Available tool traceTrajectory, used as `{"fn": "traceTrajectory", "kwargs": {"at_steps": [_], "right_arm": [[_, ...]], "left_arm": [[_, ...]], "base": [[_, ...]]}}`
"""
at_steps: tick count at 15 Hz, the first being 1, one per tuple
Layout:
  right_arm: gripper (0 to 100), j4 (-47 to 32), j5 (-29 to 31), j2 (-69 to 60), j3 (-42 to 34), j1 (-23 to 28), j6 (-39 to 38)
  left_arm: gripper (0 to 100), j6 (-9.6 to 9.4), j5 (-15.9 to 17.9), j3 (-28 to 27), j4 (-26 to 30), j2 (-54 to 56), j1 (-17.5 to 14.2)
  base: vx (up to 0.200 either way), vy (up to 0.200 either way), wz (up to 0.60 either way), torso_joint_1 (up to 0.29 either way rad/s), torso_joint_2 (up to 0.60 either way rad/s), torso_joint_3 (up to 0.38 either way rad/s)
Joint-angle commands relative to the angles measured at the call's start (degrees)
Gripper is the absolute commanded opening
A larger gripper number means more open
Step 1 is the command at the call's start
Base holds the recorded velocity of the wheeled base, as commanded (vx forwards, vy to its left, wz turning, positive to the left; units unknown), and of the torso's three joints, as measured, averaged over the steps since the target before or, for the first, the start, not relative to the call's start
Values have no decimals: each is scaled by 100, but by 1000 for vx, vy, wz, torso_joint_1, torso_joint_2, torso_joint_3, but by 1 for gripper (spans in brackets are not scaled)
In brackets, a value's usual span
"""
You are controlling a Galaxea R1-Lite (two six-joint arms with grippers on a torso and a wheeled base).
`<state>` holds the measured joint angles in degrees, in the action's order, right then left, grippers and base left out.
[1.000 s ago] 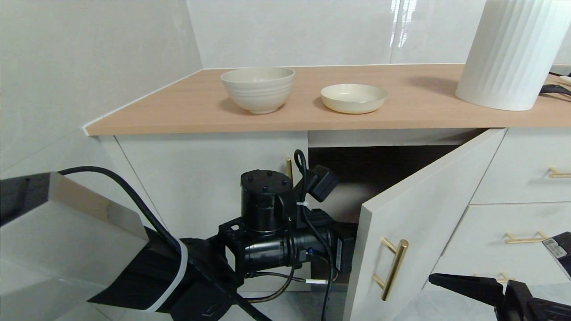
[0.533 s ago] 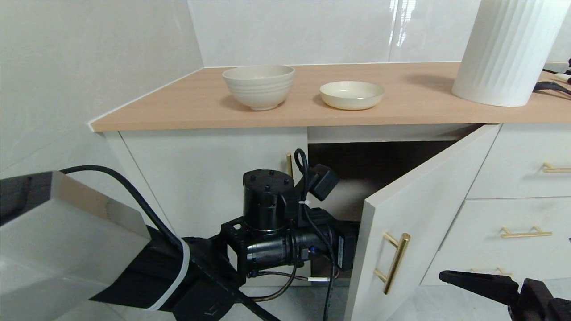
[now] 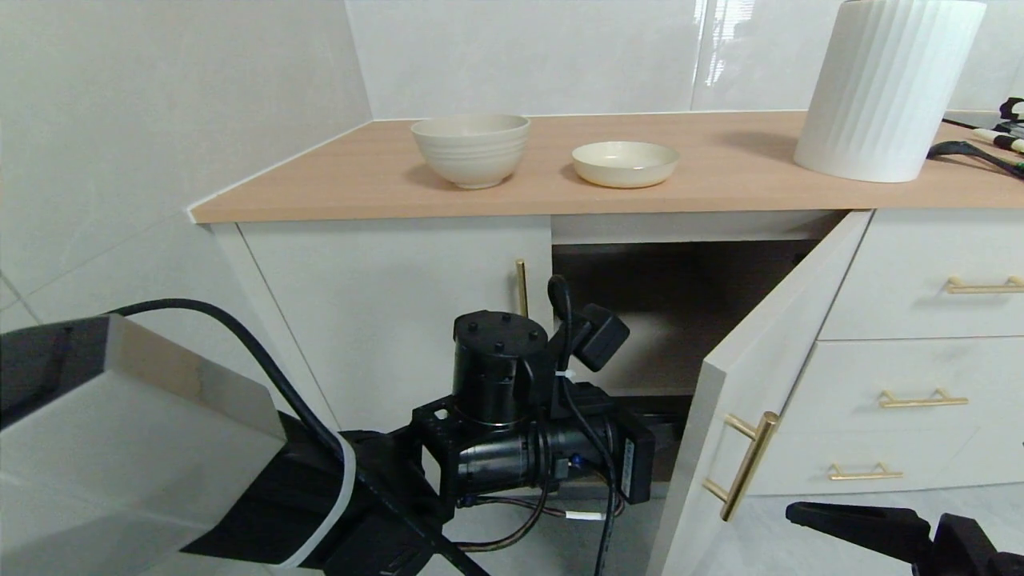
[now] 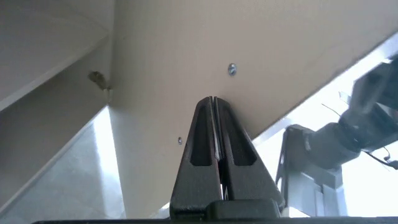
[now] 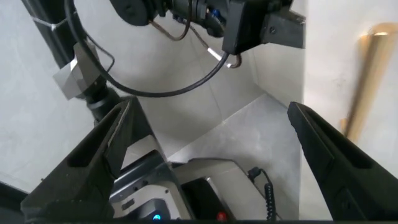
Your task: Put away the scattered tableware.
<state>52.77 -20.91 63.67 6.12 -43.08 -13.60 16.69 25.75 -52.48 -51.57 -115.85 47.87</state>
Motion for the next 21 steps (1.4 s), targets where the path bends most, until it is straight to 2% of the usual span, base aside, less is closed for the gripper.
{"fn": "traceTrajectory", "kwargs": {"at_steps": [1, 4, 5, 12, 13, 16, 18, 19, 20, 21], "right_arm": [[100, -4, -1, 5, 3, -60, -2], [100, -4, -1, 5, 3, -271, 16], [100, -4, -1, -21, -6, -359, 16], [100, -4, -1, -21, -6, -368, 16], [100, -4, -1, -21, -6, -368, 16], [100, -4, -1, -4, -14, -368, 16], [100, -4, -10, -13, -6, -368, 16], [100, -4, -10, -30, -6, -376, 16], [100, 5, -71, -83, -6, -376, 25], [100, 5, -274, -197, -6, -394, 25]], "left_arm": [[0, 1, -17, -8, -3, -17, -6], [0, 1, -35, -52, 6, -61, 12], [0, 1, -131, -122, 6, -96, 38], [0, 1, -158, -518, 6, -456, 56], [0, 10, -202, -614, 6, -535, 64], [0, 10, -729, -860, 6, -773, 64], [0, 10, -738, -843, 15, -729, 135], [0, 63, -747, -834, 15, -694, 223], [0, 370, -738, -852, 138, -491, 565], [0, 440, -703, -913, 340, -404, 829]], "base": [[0, 0, 0, 0, 0, 0], [0, 0, 0, 0, 0, 0], [0, 0, 0, 0, 0, 0], [-29, 0, 0, 1, 0, 1], [0, 0, 0, 0, 0, 0], [0, 0, 0, 0, 0, 0], [0, 0, 0, 0, 0, 0], [0, 0, 0, 0, 0, 0], [0, 0, 0, 0, 0, 0], [0, 0, 0, 0, 0, 0]]}}
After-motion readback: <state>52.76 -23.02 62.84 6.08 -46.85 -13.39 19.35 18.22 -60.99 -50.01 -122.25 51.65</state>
